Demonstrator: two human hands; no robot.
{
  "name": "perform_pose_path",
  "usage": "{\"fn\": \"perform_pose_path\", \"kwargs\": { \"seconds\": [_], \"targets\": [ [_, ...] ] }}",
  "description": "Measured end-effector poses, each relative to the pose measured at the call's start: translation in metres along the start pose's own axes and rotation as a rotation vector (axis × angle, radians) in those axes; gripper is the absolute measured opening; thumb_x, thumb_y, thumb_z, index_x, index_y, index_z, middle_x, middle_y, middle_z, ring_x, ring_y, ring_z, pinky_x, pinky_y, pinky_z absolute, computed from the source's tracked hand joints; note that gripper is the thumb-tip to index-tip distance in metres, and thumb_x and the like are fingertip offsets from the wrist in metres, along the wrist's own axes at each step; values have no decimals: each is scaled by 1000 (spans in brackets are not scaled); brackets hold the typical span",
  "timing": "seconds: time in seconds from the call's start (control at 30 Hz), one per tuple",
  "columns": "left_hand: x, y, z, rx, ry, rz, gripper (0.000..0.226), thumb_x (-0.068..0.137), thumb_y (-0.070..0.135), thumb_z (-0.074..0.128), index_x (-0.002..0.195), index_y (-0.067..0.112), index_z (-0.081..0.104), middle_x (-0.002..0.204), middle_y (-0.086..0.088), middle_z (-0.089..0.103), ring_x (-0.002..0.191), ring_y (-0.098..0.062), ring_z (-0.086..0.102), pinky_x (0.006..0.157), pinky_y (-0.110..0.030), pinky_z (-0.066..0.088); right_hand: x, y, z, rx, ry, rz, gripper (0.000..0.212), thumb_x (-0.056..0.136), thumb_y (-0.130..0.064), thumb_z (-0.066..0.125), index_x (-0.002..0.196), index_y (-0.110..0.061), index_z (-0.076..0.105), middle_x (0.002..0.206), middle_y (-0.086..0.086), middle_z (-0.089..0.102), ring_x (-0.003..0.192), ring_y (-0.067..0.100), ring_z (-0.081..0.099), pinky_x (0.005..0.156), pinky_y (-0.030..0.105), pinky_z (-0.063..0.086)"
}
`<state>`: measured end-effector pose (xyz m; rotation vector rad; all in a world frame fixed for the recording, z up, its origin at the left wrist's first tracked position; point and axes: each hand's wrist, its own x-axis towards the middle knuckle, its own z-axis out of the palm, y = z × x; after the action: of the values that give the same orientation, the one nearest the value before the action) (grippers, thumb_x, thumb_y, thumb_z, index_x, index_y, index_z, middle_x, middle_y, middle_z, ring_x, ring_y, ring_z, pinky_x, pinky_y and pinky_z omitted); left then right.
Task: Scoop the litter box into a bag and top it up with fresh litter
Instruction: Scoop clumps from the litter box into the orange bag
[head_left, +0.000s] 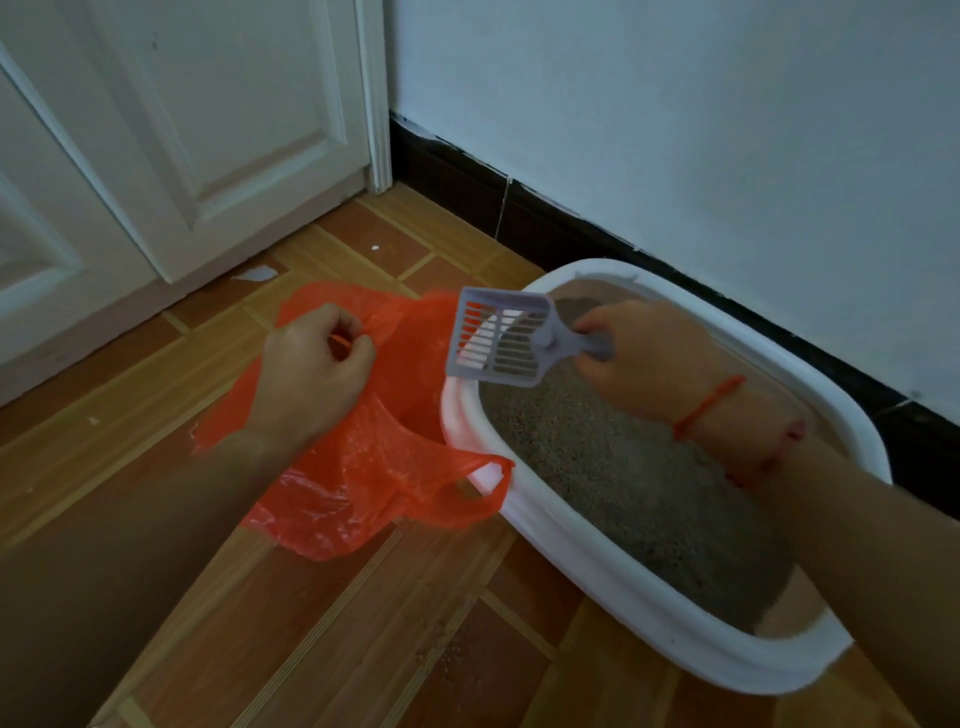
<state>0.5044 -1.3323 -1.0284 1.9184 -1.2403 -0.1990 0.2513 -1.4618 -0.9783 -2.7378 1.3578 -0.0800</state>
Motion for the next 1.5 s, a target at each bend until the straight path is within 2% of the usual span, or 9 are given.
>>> {"fn": "perform_pose_path", "kwargs": {
  "seconds": [0.13,0.33,0.47,0.7,0.87,1.03,1.17,1.33,1.5],
  "targets": [
    [-1,4,11,3,-17,-1,8,87,11,64,81,16,64,72,17,58,66,3,58,57,-4,37,-18,44,-3,-2,-66,188,20,94,-30,52,99,-23,70,76,-1,63,57,8,52,48,19,36],
    [-3,6,24,23,-46,1,3,86,11,65,84,13,66,77,6,63,68,-9,58,64,-17,39,-40,100,5,-123,-250,388,26,96,-35,50,108,-20,68,79,0,58,61,10,50,56,21,38],
    [-4,6,29,33,-61,10,3,85,10,67,84,13,66,78,3,64,70,-16,60,71,-26,40,-54,125,10,-72,-265,475,28,96,-32,53,98,-7,66,65,-4,43,55,4,39,43,11,28],
    [-3,5,30,30,-71,7,1,86,11,66,86,11,66,82,2,66,71,-17,61,69,-24,38,-46,129,32,-29,-312,556,37,92,-42,58,82,-7,64,78,7,63,73,22,61,75,34,54],
    [-6,2,31,34,-77,7,3,86,10,66,84,12,66,81,1,67,70,-16,62,65,-25,41,-33,125,49,-85,-332,638,35,91,-44,58,95,-10,63,70,4,53,70,22,57,69,34,52],
    [-5,-1,31,13,-67,-40,4,87,11,65,84,14,66,78,7,64,71,-3,61,60,-2,38,-15,114,64,-15,-308,660,38,92,-43,56,104,-8,66,77,6,59,72,22,62,69,34,57],
    [-6,-7,37,6,-62,-60,4,87,13,66,84,16,66,76,11,64,69,-3,60,64,-10,40,5,108,76,39,-303,655,37,95,-35,53,115,-5,62,91,12,61,78,25,59,70,35,53],
    [-5,-13,43,-15,-64,-58,4,87,14,65,84,17,66,77,10,66,70,-6,62,66,-21,46,19,97,95,86,-231,699,27,94,-27,53,110,-8,63,90,12,63,80,28,64,73,38,57],
    [-6,-16,47,-23,-74,-70,5,87,13,65,83,16,67,75,13,65,73,-3,61,61,-5,40,32,95,103,103,-220,726,25,95,-23,53,107,-3,62,88,13,60,82,29,63,72,37,56]
  ]
}}
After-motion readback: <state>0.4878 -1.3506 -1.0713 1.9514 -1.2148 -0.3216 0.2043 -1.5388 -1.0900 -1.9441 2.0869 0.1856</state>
